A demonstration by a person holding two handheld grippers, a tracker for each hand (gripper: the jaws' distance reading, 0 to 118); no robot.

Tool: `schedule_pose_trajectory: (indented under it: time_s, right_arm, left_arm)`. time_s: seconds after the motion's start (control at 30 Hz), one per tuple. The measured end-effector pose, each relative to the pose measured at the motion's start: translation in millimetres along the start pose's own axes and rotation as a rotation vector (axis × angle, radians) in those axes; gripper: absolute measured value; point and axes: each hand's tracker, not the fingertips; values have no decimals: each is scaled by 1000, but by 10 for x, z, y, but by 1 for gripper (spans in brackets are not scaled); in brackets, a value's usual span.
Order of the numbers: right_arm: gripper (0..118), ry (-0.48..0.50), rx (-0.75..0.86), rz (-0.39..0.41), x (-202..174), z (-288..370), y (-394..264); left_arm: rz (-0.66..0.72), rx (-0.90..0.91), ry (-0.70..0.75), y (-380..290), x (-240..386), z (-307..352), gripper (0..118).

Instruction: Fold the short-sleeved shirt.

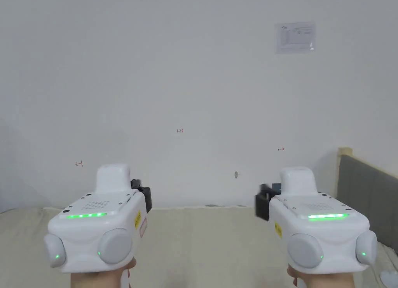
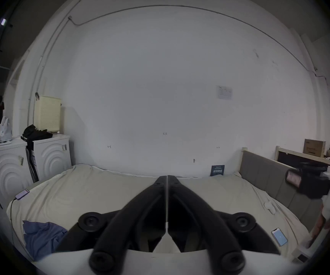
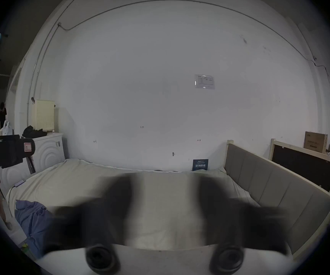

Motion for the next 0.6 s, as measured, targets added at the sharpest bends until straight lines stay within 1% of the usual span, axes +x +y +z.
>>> schedule_pose_trajectory:
  time_s: [0.03, 0.07, 0.1, 0.13, 0.27, 0.4, 0.5, 0.53, 0.6]
  right_arm:
    - [0, -33, -22, -8, -18, -43, -7]
    - [0, -14, -21, -25, -44, -22, -59]
    - [0, 34, -52, -61, 7, -11, -56]
    - [0, 49, -75, -74, 21, 2, -73]
    - [0, 38, -89, -18, -33, -12, -196]
    - [0, 75, -145, -12, -105, -68, -467]
    - [0, 93, -238, -7, -193, -145, -799]
    - [0, 125, -269, -13, -219, -182, -937]
    - [0, 143, -331, -12, -292, -219, -1211]
  left_arm:
    - [15, 20, -9, 4, -24, -10, 0]
    - [16, -5, -4, -8, -28, -1, 0]
    - [14, -16, -6, -20, -34, 5, 0]
    - [12, -14, -11, -44, -55, 12, 0]
    - [11, -65, -7, -131, -148, -60, 0]
    - [51, -212, -11, -404, -499, -144, 0]
    - [16, -322, 70, -768, -940, -124, 0]
    - [18, -360, 108, -902, -1134, -105, 0]
    - [33, -447, 195, -1165, -1510, -31, 0]
